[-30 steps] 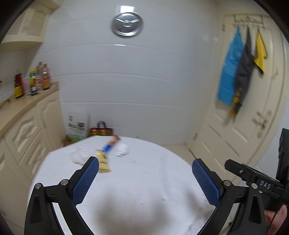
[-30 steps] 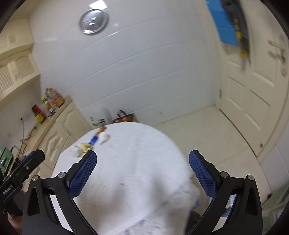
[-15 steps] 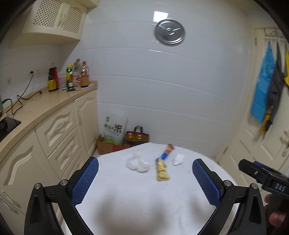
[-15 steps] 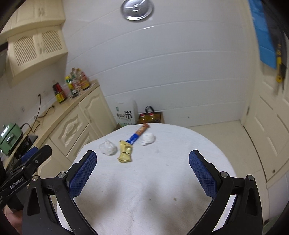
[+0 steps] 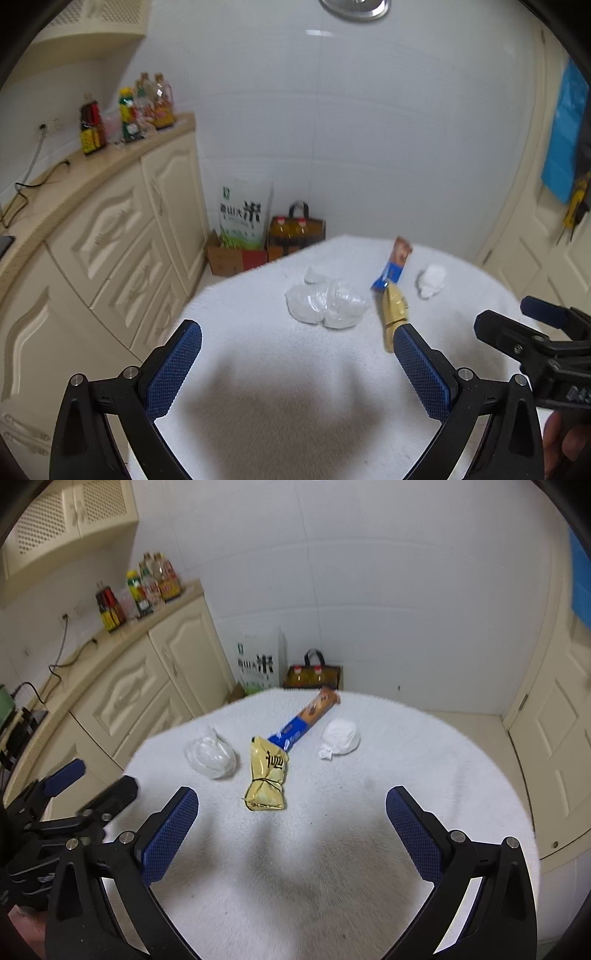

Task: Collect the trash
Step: 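Move both tools back to the table, then grasp the white plastic bag with the left tool while the right tool grasps the yellow snack wrapper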

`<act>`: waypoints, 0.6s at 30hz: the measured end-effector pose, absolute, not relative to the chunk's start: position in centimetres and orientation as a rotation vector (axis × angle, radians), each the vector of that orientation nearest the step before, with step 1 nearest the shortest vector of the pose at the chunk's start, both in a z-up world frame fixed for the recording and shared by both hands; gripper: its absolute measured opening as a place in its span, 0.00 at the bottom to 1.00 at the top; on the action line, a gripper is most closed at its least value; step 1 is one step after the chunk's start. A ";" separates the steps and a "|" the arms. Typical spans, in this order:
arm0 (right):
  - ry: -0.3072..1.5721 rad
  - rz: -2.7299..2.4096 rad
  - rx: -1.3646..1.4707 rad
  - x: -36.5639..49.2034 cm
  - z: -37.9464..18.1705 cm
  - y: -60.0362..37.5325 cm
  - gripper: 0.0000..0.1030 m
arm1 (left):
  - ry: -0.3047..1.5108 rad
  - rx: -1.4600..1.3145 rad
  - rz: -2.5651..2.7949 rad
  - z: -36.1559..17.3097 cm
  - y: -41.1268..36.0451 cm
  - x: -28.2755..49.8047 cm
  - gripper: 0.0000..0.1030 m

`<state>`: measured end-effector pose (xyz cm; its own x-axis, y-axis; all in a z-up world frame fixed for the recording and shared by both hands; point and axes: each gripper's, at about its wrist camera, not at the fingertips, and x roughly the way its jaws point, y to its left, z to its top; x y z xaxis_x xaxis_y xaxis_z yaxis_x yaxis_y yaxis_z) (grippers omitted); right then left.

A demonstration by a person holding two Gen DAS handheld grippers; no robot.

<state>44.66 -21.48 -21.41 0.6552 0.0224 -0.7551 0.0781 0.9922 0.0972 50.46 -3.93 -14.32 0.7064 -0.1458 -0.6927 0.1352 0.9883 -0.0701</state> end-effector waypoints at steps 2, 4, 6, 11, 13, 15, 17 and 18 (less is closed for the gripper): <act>0.870 -0.032 0.126 45.3 -22.3 -21.7 1.00 | 0.797 -0.012 -0.168 -15.1 -4.8 53.8 0.99; 0.877 -0.043 0.133 45.8 -22.9 -22.1 1.00 | 0.817 -0.017 -0.185 -16.2 -5.6 57.1 0.99; 0.884 -0.049 0.141 46.2 -23.4 -22.3 1.00 | 0.841 -0.010 -0.191 -17.4 -6.4 60.1 0.99; 0.910 -0.056 0.150 47.4 -24.6 -22.8 0.99 | 0.881 -0.014 -0.195 -20.6 -7.8 65.8 0.99; 0.920 -0.052 0.150 47.8 -25.0 -22.8 0.99 | 0.882 -0.028 -0.209 -21.6 -8.0 67.6 0.96; 0.928 -0.046 0.149 48.3 -25.4 -22.6 0.99 | 0.898 -0.060 -0.240 -22.6 -8.1 69.1 0.76; 0.933 -0.034 0.142 48.7 -25.8 -22.3 0.98 | 0.907 -0.064 -0.232 -23.2 -8.1 70.1 0.59; 0.937 -0.031 0.138 49.0 -26.0 -22.1 0.98 | 0.905 -0.068 -0.240 -23.2 -8.1 70.7 0.53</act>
